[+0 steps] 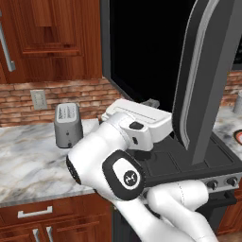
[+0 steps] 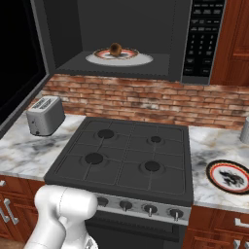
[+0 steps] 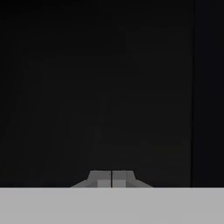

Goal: Pick the potato from the counter and place it in the microwave. Then turn on the microwave.

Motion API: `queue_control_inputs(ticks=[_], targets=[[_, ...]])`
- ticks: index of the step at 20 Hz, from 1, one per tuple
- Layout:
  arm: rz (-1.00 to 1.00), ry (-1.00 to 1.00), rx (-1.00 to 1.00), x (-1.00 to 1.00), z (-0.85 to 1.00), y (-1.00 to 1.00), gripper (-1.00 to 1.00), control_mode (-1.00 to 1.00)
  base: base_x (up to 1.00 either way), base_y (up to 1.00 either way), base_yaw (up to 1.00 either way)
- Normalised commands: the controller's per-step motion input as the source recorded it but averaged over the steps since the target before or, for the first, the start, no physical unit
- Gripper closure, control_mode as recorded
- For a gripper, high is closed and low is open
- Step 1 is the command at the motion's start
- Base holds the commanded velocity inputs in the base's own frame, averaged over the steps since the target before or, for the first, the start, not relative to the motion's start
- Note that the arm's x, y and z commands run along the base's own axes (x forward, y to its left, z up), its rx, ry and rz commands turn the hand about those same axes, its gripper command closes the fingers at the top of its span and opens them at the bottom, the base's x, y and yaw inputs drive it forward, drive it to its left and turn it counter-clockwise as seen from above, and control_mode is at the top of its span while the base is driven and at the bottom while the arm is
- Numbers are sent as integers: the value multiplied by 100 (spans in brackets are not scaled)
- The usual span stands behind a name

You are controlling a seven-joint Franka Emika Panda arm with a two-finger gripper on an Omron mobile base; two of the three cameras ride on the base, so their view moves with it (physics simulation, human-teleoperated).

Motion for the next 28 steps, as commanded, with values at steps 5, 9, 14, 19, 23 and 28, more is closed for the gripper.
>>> queue_control_inputs(ticks=[5,9,14,19,23,28], targets=[[-5,-2,0,0,28,-66,100,-100,0,0,0],[0,-4,0,0,26,-74,100,-100,0,0,0],[0,-5,0,8,16,-76,100,-100,0,0,0],[2,-2,0,17,6,-77,100,-100,0,0,0],[9,0,1,32,9,-70,100,-100,0,0,0],[19,0,4,50,6,-63,100,-100,0,0,0]])
